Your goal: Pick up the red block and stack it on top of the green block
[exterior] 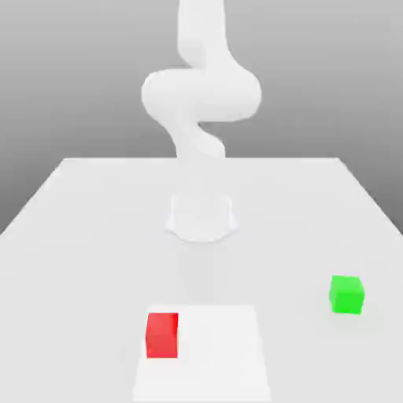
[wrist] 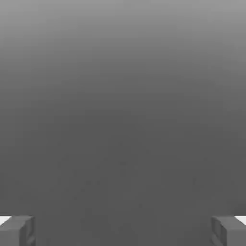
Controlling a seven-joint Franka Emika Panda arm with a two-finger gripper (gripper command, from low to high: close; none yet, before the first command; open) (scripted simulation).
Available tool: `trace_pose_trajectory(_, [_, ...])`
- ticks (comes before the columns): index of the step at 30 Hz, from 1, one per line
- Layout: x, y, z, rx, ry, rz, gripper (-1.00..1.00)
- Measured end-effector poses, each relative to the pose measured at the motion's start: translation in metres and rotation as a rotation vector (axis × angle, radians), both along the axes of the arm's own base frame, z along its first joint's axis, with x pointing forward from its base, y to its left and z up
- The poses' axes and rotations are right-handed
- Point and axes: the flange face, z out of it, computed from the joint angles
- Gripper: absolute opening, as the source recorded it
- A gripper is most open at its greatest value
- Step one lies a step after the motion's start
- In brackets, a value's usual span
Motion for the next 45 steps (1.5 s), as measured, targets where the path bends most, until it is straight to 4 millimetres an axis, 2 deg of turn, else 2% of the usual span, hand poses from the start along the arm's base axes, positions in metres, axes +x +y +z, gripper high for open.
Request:
trace_pose_trajectory(2, [0.025, -0.006, -0.045, -0.007, 0.074, -0.002, 0.00])
trace_pose_trajectory(5, [0.052, -0.016, -0.112, -0.014, 0.178, -0.003, 0.00])
trace_pose_trajectory(10, [0.071, -0.032, -0.226, -0.019, 0.350, -0.001, 0.00])
trace_pose_trajectory(15, [0.061, -0.046, -0.336, -0.013, 0.520, 0.004, 0.00])
trace_pose_trajectory(20, [0.026, -0.057, -0.436, 0.003, 0.686, 0.008, 0.00])
trace_pose_trajectory(26, [0.018, -0.057, -0.506, 0.004, 0.715, 0.014, 0.00])
trace_pose_trajectory(27, [0.018, -0.056, -0.514, 0.005, 0.715, 0.014, -1.00])
trace_pose_trajectory(34, [0.018, -0.056, -0.514, 0.004, 0.716, 0.014, -1.00])
trace_pose_trajectory(40, [0.018, -0.052, -0.459, 0.002, 0.715, 0.025, -1.00])
trace_pose_trajectory(43, [0.020, 0.032, -0.445, -0.069, 0.711, 0.238, -1.00])
trace_pose_trajectory(45, [0.011, 0.089, -0.438, -0.121, 0.705, 0.388, -1.00])
